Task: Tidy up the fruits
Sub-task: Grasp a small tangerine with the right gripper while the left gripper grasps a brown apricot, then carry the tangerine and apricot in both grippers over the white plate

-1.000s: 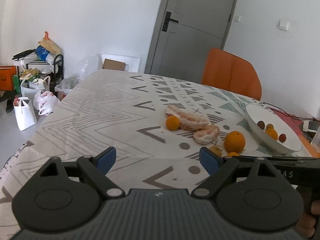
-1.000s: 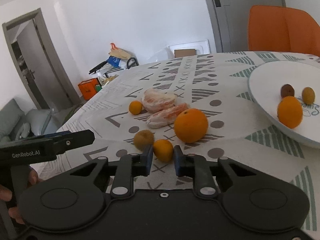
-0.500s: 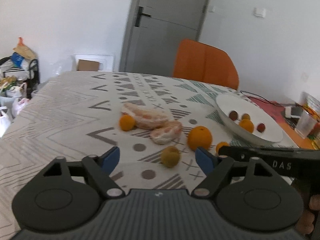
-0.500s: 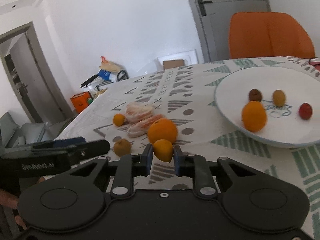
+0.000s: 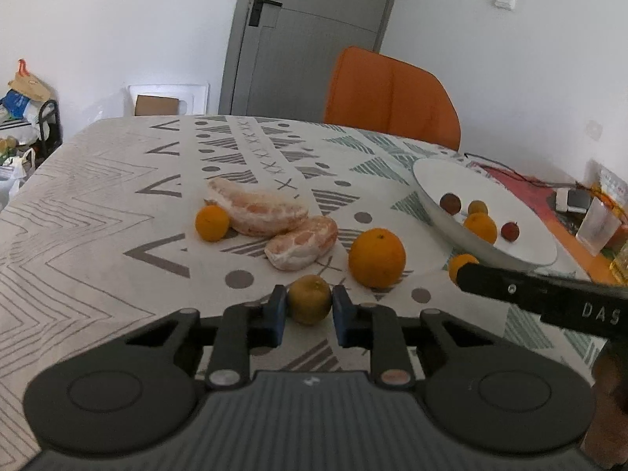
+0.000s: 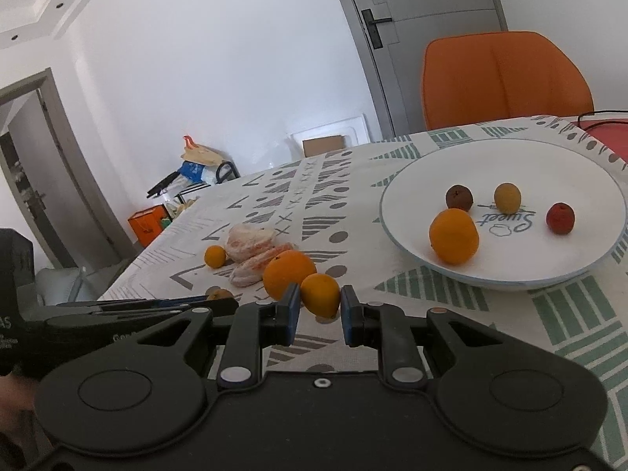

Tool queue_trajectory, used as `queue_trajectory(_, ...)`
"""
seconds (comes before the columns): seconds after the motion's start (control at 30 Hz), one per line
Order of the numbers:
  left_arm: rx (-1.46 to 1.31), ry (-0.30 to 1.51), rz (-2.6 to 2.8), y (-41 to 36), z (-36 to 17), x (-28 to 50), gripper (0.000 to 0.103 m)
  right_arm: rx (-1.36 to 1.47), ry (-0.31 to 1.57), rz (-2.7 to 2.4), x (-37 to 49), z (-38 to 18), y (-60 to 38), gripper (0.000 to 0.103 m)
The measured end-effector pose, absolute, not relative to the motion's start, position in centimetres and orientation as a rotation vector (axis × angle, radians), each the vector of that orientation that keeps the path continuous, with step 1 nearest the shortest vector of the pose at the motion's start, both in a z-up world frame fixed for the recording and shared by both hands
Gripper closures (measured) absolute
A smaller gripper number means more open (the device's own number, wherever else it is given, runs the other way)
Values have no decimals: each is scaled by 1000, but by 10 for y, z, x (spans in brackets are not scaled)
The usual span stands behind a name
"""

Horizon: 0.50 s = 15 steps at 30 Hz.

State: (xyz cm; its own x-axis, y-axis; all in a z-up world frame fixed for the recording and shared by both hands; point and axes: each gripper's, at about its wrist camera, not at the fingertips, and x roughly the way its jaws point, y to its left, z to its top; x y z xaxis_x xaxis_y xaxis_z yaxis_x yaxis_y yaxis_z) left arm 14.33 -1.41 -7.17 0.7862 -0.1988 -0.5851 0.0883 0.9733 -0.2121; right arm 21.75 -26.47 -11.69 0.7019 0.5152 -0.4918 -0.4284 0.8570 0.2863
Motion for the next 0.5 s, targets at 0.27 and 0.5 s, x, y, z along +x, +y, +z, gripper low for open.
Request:
queue_trajectory(0.27, -160, 618, -143, -18, -60, 138, 80, 180, 561, 519, 214, -111, -277, 83)
queue_trajectory(0.5, -147, 581, -166, -31, -45, 142, 80, 203, 526, 484, 214, -104, -297, 83)
